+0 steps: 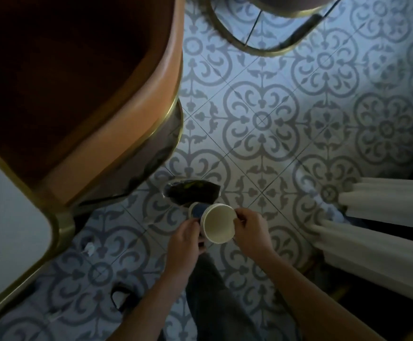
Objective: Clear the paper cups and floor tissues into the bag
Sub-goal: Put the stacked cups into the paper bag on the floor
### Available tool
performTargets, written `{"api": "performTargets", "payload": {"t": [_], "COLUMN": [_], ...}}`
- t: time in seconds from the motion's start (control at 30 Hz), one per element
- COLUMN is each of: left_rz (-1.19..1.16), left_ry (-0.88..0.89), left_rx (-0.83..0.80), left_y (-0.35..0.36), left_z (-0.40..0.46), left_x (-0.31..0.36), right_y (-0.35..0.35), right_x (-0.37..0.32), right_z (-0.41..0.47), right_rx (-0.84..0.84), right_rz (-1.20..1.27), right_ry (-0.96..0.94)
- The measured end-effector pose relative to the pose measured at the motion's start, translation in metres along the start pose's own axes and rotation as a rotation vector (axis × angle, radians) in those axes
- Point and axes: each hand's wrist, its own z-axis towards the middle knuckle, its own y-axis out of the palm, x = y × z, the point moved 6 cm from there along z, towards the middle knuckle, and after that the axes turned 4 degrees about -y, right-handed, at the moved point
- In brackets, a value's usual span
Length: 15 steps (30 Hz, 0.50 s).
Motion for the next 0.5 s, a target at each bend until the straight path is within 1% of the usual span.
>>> {"api": "performTargets", "payload": {"t": [0.13,0.27,0.5], "left_rz": [0.022,0.093,0.213], "left_ry": [0.022,0.048,0.008], "left_rx": [0.014,0.006,-0.002], "left_y": [0.01,0.015,0.023], "left_z": [0.069,0.139,0.237], "left_x": [-0.007,-0.022,-0.053], "right_y": [0.032,0.074,0.128], "right_x": [0.024,0.053,0.107], "right_z": [0.053,0.1,0.167], "right_rx": [0.018,-0.058,-0.199], "right_rz": [0.059,0.037,-0.002], "right_ry": [0.046,0.056,0.103]}}
